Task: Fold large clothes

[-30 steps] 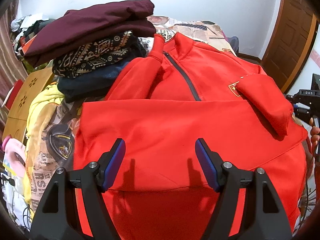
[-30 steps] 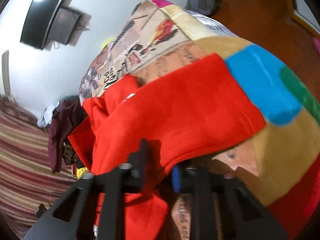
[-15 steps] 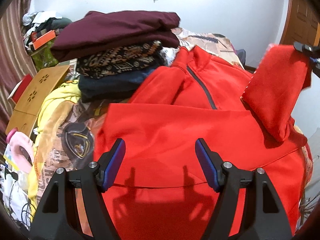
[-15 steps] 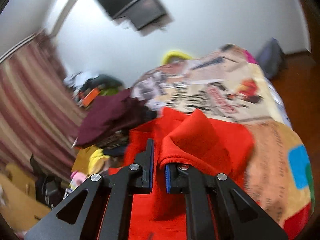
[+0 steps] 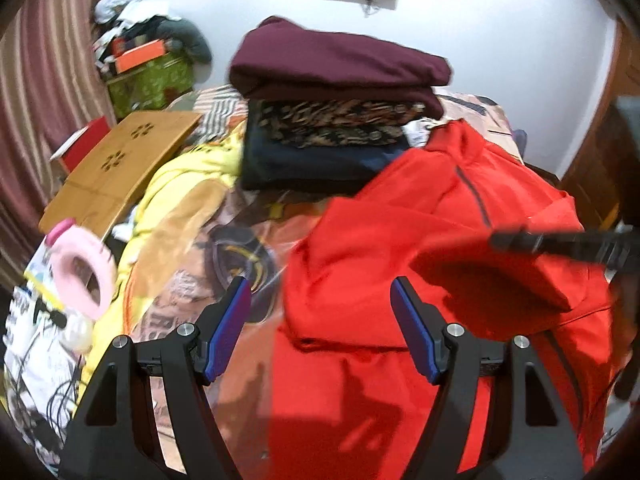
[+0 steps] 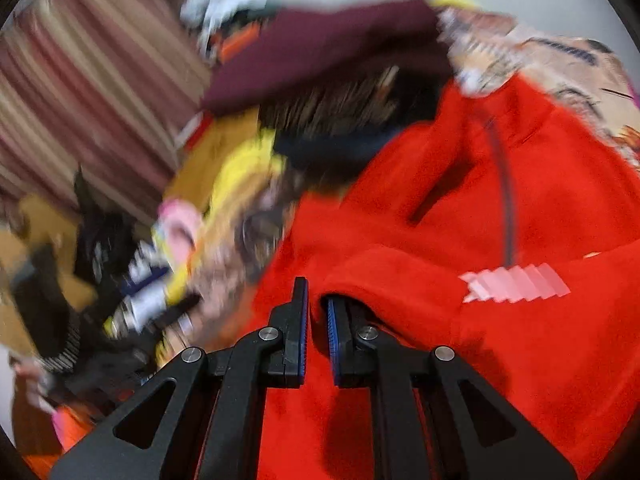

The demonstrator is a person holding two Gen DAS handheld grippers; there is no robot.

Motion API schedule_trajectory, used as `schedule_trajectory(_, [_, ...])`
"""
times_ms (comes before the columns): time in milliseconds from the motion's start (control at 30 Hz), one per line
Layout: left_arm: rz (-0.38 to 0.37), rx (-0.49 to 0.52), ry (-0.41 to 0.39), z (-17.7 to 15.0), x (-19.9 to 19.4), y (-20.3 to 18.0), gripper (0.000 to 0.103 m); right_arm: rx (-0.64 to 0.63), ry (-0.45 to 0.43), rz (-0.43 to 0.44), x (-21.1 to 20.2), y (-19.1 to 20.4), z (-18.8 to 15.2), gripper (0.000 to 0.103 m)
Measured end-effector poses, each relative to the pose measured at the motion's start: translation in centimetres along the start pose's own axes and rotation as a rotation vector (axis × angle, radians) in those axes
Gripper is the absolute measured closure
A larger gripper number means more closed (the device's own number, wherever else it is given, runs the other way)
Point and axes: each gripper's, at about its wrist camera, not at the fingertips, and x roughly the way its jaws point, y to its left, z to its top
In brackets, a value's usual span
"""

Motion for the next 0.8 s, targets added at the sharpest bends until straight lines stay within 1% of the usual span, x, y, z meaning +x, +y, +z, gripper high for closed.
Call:
schedule_trajectory(67, [0.004, -0.018, 0.011, -0.4, 0.1, 0.6, 0.032, -0.037, 0.072, -0.017, 2.3, 0.7, -1.1, 0.095])
schedule_trajectory(167, [0.006, -0.026, 0.027, -1.0, 0.1, 1.1, 0.032, -0.060, 0.157, -0.044, 4.5, 1.1, -2.3, 0.095])
schedule_trajectory(233, [-0.003, -0.027, 0.037, -1.2, 0.3, 1.1, 0.032, -0.070, 0.206, -0.063, 5.3, 1.1, -2.7, 0.095])
schedule_trajectory(267, [-0.011, -0.028, 0.042, -1.4, 0.3, 0.9, 0.032, -0.070, 0.252, -0.065, 5.7, 0.9, -3.1, 0.092])
schedule_trajectory(300, [-0.018, -0.026, 0.047, -1.4, 0.5, 0.7, 0.032, -0.066, 0.275, -0.057, 5.8, 0.6, -3.1, 0.089])
schedule_trajectory(333, [-0.022, -0.022, 0.052, -1.5, 0.6, 0.5, 0.032, -0.059, 0.286, -0.044, 5.6, 0.5, -3.1, 0.089])
schedule_trajectory(433, [-0.037, -0.007, 0.060, -1.4, 0.8, -0.5, 0.032, -0.032, 0.308, -0.031, 3.8, -0.1, -3.1, 0.085])
schedule_trajectory(500, [-0.059, -0.001, 0.066, -1.3, 0.9, -1.1, 0.032, -0.014, 0.292, -0.042, 2.3, -0.6, -2.9, 0.079])
schedule_trajectory(533, [-0.075, 0.003, 0.071, -1.2, 1.0, -1.7, 0.032, -0.014, 0.278, -0.043, 1.6, -0.6, -2.9, 0.078])
schedule_trajectory(633, [-0.097, 0.031, 0.080, -0.9, 1.2, -3.4, 0.032, -0.010, 0.199, -0.049, -1.8, -1.3, -2.7, 0.076])
schedule_trajectory(733, [-0.110, 0.084, 0.094, -0.7, 1.6, -5.6, 0.032, 0.012, 0.100, -0.096, -5.7, -3.0, -2.6, 0.073])
schedule_trajectory(800, [-0.125, 0.125, 0.108, -0.6, 2.0, -7.3, 0.032, 0.025, 0.026, -0.166, -8.4, -4.4, -2.7, 0.072])
